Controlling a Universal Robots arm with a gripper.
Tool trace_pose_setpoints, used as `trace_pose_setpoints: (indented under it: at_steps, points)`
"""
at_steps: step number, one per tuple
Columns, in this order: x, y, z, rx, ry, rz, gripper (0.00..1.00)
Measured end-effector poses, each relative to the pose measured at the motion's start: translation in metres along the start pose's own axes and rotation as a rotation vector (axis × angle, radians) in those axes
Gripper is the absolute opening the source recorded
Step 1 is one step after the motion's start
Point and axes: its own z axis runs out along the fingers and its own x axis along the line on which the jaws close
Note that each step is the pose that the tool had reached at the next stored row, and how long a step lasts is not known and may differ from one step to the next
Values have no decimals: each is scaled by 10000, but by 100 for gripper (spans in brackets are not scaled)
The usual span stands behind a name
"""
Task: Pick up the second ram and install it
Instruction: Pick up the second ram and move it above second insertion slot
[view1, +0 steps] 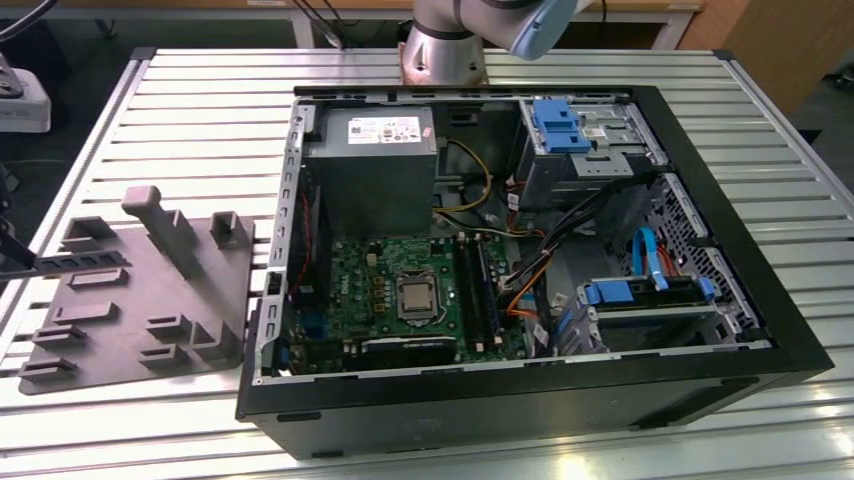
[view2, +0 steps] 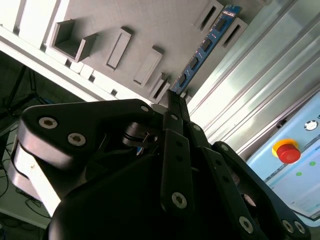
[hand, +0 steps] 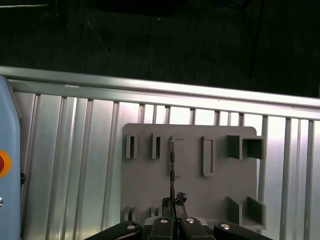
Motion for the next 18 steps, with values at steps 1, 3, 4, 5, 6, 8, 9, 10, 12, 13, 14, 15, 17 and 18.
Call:
trace_pose_setpoints:
  at_steps: [1, 3, 4, 5, 6, 8, 9, 10, 12, 13, 14, 15, 17, 18]
  points:
    - [0, 0, -7, 1, -6, 0, 11]
    - [-2, 1, -21, 1, -18, -1, 11]
    - [-2, 1, -28, 2, -24, -1, 11]
    - [-2, 1, -35, 2, -31, -1, 11]
    - [-3, 2, -42, 3, -36, -2, 11]
    - [-4, 2, -56, 3, -46, -2, 11]
    - [-4, 3, -63, 3, -52, -3, 11]
    - [-5, 3, -70, 5, -58, -2, 11]
    - [-6, 4, -86, 5, -68, -3, 11]
    - [-7, 4, -94, 5, -74, -3, 11]
    - [-7, 4, -102, 6, -79, -3, 11]
    - [-8, 5, -110, 6, -84, -4, 11]
    - [-9, 5, -126, 6, -94, -4, 11]
    - [-9, 6, -134, 7, -99, -5, 11]
